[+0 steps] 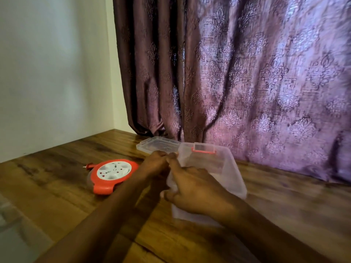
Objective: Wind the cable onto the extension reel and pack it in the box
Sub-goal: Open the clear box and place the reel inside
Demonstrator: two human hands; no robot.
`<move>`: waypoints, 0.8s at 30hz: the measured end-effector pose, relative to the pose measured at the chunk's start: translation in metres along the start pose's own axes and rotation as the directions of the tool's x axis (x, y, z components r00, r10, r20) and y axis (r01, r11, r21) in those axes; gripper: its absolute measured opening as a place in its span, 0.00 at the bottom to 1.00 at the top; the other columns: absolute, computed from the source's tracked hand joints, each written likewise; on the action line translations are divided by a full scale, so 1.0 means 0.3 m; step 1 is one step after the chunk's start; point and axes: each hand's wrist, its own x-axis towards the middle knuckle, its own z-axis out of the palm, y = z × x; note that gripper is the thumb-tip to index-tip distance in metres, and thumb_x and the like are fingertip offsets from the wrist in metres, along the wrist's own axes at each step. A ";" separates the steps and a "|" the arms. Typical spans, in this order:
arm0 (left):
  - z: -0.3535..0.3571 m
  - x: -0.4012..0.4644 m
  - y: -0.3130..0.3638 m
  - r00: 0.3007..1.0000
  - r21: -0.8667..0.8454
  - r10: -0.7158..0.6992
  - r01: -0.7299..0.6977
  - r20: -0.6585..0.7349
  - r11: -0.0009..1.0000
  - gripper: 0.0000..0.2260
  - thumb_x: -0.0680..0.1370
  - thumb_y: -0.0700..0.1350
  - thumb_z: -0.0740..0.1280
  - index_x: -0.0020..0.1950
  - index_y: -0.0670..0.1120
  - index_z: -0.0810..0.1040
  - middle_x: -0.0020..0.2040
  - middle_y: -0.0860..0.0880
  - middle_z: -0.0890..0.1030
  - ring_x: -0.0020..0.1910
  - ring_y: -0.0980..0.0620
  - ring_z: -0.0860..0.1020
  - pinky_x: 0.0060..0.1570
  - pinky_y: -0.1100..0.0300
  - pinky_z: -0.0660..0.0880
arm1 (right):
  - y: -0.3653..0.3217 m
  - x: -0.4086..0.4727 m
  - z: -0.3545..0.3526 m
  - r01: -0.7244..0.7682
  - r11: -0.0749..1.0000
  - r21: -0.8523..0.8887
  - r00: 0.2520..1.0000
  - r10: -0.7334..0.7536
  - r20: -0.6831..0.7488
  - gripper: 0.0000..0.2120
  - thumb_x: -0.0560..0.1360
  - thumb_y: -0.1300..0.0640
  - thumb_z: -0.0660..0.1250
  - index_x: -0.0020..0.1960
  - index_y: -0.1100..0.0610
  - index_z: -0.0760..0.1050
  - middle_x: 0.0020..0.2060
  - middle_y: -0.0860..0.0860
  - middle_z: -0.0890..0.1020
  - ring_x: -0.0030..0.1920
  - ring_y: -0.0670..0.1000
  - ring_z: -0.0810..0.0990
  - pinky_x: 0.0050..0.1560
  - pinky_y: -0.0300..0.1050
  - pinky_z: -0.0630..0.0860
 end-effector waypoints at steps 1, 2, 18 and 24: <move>-0.031 0.004 -0.013 1.000 -0.045 -0.014 0.014 0.000 0.999 0.10 0.77 0.52 0.68 0.47 0.45 0.81 0.44 0.46 0.85 0.38 0.52 0.82 0.41 0.59 0.77 | -0.028 0.001 -0.005 0.009 0.997 0.081 0.999 -0.013 0.046 0.42 0.74 0.41 0.66 0.77 0.50 0.44 0.62 0.55 0.78 0.59 0.59 0.77 0.48 0.47 0.69; -0.059 0.005 -0.022 1.000 -0.090 -0.028 0.028 0.003 0.996 0.07 0.77 0.49 0.69 0.47 0.47 0.81 0.41 0.48 0.85 0.36 0.53 0.82 0.41 0.59 0.77 | -0.053 0.003 -0.010 0.013 0.985 0.171 0.995 -0.029 0.094 0.42 0.74 0.41 0.66 0.77 0.48 0.44 0.65 0.54 0.76 0.61 0.57 0.75 0.48 0.46 0.68; -0.302 -0.101 -0.005 0.993 0.266 0.074 -0.096 0.094 0.959 0.10 0.74 0.49 0.73 0.41 0.42 0.85 0.28 0.54 0.81 0.26 0.61 0.75 0.28 0.67 0.71 | -0.225 0.009 -0.020 0.114 0.940 0.322 0.948 -0.199 0.247 0.29 0.77 0.47 0.66 0.74 0.44 0.57 0.66 0.54 0.74 0.60 0.56 0.76 0.56 0.54 0.76; -0.334 -0.123 -0.024 0.997 0.221 0.073 -0.074 0.015 0.972 0.10 0.75 0.47 0.72 0.42 0.41 0.85 0.28 0.52 0.82 0.24 0.63 0.75 0.24 0.69 0.70 | -0.228 0.049 -0.019 0.116 0.921 0.370 0.931 -0.231 0.281 0.31 0.77 0.48 0.66 0.75 0.44 0.56 0.71 0.51 0.70 0.65 0.55 0.73 0.62 0.57 0.75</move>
